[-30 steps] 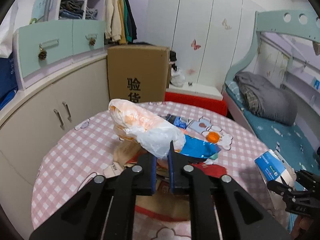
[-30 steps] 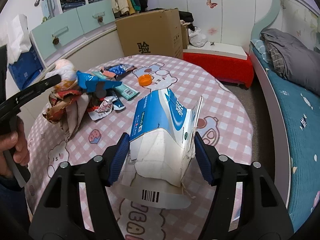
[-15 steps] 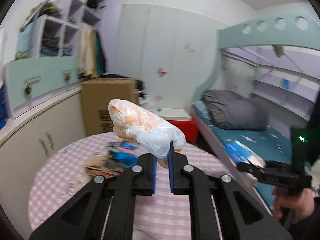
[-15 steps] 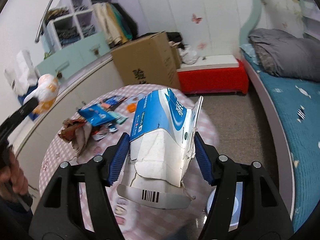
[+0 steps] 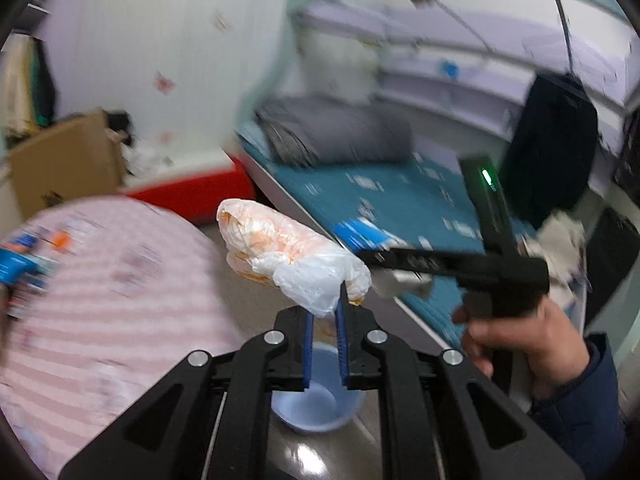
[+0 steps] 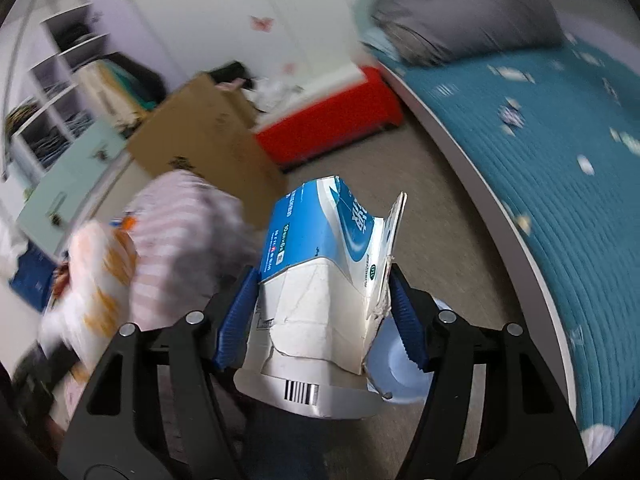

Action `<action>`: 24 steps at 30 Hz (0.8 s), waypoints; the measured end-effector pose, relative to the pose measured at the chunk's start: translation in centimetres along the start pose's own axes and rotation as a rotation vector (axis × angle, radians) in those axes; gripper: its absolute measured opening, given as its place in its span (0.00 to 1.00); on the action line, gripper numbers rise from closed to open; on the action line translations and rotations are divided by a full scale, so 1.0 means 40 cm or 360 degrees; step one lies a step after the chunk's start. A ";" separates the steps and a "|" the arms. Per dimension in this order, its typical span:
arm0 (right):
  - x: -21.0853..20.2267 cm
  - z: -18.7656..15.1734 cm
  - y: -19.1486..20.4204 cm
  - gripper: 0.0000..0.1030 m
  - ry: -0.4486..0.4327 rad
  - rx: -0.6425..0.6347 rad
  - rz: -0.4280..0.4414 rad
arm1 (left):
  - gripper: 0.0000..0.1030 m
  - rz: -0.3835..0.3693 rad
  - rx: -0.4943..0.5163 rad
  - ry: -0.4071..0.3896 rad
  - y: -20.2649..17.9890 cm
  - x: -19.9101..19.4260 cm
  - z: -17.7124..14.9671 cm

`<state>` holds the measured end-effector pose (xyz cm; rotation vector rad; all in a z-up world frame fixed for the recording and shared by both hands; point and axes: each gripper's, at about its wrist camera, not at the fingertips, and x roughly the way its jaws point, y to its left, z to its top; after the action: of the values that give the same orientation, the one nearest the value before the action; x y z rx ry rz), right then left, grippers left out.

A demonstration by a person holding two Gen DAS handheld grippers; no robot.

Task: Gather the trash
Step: 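Carry the carton and plastic bag to the blue bin and release both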

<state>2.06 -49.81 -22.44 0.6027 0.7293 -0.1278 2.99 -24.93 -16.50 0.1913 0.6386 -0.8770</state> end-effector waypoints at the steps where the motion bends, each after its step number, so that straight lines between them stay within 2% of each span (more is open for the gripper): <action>1: 0.015 -0.009 -0.030 0.62 0.0025 0.0029 -0.0015 | 0.09 -0.0029 0.0011 0.0061 -0.020 0.049 -0.020; 6: 0.130 -0.066 -0.180 0.62 0.0216 0.0206 -0.0082 | 0.09 -0.0084 -0.0005 0.0340 -0.043 0.268 -0.111; 9: 0.206 -0.106 -0.247 0.62 0.0326 0.0279 -0.0114 | 0.09 -0.0095 -0.0067 0.0531 -0.013 0.401 -0.176; 14: 0.342 -0.152 -0.297 0.63 0.0488 0.0378 -0.0108 | 0.10 -0.0084 -0.0157 0.0728 0.060 0.561 -0.250; 17: 0.417 -0.175 -0.311 0.67 0.0570 0.0423 -0.0098 | 0.14 -0.0068 -0.0129 0.0793 0.067 0.628 -0.274; 18: 0.441 -0.183 -0.317 0.69 0.0590 0.0446 -0.0085 | 0.23 -0.0058 -0.0110 0.0815 0.075 0.655 -0.282; 19: 0.454 -0.188 -0.322 0.70 0.0605 0.0465 -0.0078 | 0.45 -0.0043 -0.0101 0.0825 0.074 0.671 -0.282; 20: 0.473 -0.196 -0.332 0.74 0.0633 0.0497 -0.0062 | 0.59 -0.0018 -0.0101 0.0831 0.085 0.677 -0.277; 21: 0.494 -0.208 -0.345 0.81 0.0671 0.0548 -0.0055 | 0.78 0.0026 -0.0114 0.0830 0.098 0.685 -0.278; 22: 0.501 -0.214 -0.356 0.91 0.0684 0.0579 -0.0055 | 0.79 0.0046 -0.0135 0.0810 0.111 0.686 -0.277; 24: 0.501 -0.229 -0.373 0.92 0.0677 0.0640 -0.0038 | 0.80 0.0050 -0.0152 0.0801 0.121 0.685 -0.275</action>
<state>6.96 -55.10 -48.04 1.0229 1.1353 -0.1728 14.66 -35.31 -42.01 0.3400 1.1408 -0.7681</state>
